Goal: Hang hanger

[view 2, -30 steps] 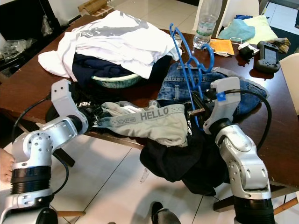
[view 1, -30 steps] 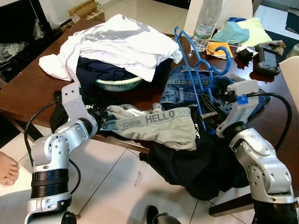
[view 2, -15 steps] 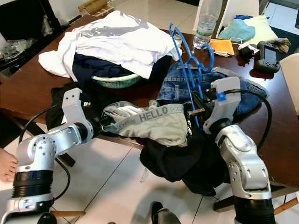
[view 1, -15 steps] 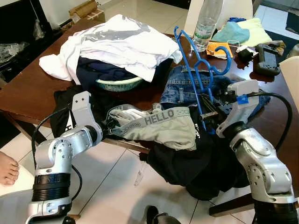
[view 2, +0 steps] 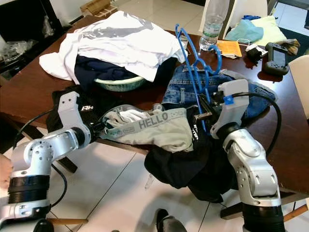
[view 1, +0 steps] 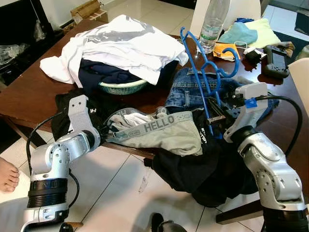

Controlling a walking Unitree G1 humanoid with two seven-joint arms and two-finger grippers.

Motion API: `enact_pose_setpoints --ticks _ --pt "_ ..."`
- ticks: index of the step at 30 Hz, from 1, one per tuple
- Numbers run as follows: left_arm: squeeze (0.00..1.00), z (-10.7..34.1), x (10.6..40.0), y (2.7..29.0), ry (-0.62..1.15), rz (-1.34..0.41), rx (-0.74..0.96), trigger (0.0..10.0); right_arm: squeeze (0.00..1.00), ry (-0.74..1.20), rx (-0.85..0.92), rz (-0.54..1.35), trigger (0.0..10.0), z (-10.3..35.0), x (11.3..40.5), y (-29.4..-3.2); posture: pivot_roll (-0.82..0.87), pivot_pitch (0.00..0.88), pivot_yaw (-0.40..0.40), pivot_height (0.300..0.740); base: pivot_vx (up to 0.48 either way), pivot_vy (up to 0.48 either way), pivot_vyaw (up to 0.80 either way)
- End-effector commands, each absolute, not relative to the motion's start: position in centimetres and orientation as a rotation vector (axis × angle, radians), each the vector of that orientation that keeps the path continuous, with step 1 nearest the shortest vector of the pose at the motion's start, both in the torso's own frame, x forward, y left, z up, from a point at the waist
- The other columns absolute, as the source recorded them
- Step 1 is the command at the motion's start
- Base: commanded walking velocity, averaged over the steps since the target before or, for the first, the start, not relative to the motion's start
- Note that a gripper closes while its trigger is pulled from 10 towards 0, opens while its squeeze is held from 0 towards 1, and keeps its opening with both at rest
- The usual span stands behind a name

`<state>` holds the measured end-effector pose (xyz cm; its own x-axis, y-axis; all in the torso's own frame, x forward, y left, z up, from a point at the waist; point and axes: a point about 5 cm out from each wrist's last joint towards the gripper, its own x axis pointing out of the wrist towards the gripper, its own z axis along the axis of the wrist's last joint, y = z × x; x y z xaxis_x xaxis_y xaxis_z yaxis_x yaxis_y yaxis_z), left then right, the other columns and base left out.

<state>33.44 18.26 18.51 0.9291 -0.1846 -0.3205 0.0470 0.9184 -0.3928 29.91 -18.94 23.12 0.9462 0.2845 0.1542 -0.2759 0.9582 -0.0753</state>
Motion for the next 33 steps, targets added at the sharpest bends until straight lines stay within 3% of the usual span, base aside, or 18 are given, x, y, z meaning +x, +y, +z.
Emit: enact_pose_setpoints --ticks 1,4,11,16,19,21,22,23,24,29,33 --pt "0.0 20.2 33.8 18.9 0.274 -0.124 -0.368 0.0 0.0 -0.164 -0.067 0.275 10.0 23.2 29.7 -19.2 0.03 0.228 -0.026 0.74 0.0 0.0 0.0" --pt "0.0 24.9 34.4 18.8 0.051 -0.219 -0.333 0.0 0.0 -0.166 -0.065 0.275 10.0 23.2 29.8 -19.2 0.02 0.224 -0.026 0.74 0.0 0.0 0.0" --pt "0.0 28.5 34.3 18.2 -0.106 -0.327 -0.319 0.0 0.0 -0.167 -0.061 0.272 10.0 23.2 29.9 -19.1 0.03 0.215 -0.026 0.74 0.0 0.0 0.0" --pt "0.0 36.4 32.1 14.7 -0.375 -0.685 -0.259 0.0 0.0 -0.184 -0.019 0.249 10.0 23.3 30.3 -19.1 0.04 0.207 -0.023 0.74 0.0 0.0 0.0" --pt "0.0 36.4 32.1 14.7 -0.375 -0.685 -0.259 0.0 0.0 -0.184 -0.019 0.249 10.0 23.3 30.3 -19.1 0.04 0.207 -0.023 0.74 0.0 0.0 0.0" --pt "0.0 37.5 31.4 13.2 -0.402 -0.776 -0.196 0.0 0.0 -0.194 0.015 0.227 10.0 23.4 30.4 -19.2 0.04 0.201 -0.015 0.74 0.0 0.0 0.0" --pt "0.0 37.8 30.9 11.4 -0.412 -0.869 -0.157 6.6 0.0 -0.212 0.084 0.199 10.0 23.6 30.5 -19.3 0.04 0.181 -0.012 0.74 0.0 0.0 0.0" --pt "0.0 37.8 30.9 11.4 -0.412 -0.869 -0.157 6.6 0.0 -0.212 0.084 0.199 10.0 23.6 30.5 -19.3 0.04 0.181 -0.012 0.74 0.0 0.0 0.0" --pt "0.0 37.7 30.8 9.9 -0.403 -0.926 -0.139 10.0 0.0 -0.236 0.162 0.18 10.0 23.9 30.7 -19.4 0.04 0.171 -0.006 0.74 0.0 0.0 0.0" --pt "0.0 37.4 30.9 8.6 -0.392 -0.973 -0.142 10.0 0.0 -0.261 0.232 0.168 10.0 24.3 30.8 -19.6 0.04 0.162 -0.001 0.74 0.0 0.0 0.0" --pt "0.0 35.5 31.1 5.7 -0.327 -1.049 -0.157 10.0 0.0 -0.321 0.368 0.162 10.0 25.0 30.9 -20.3 0.04 0.15 0.016 0.74 -0.256 0.0 0.0"
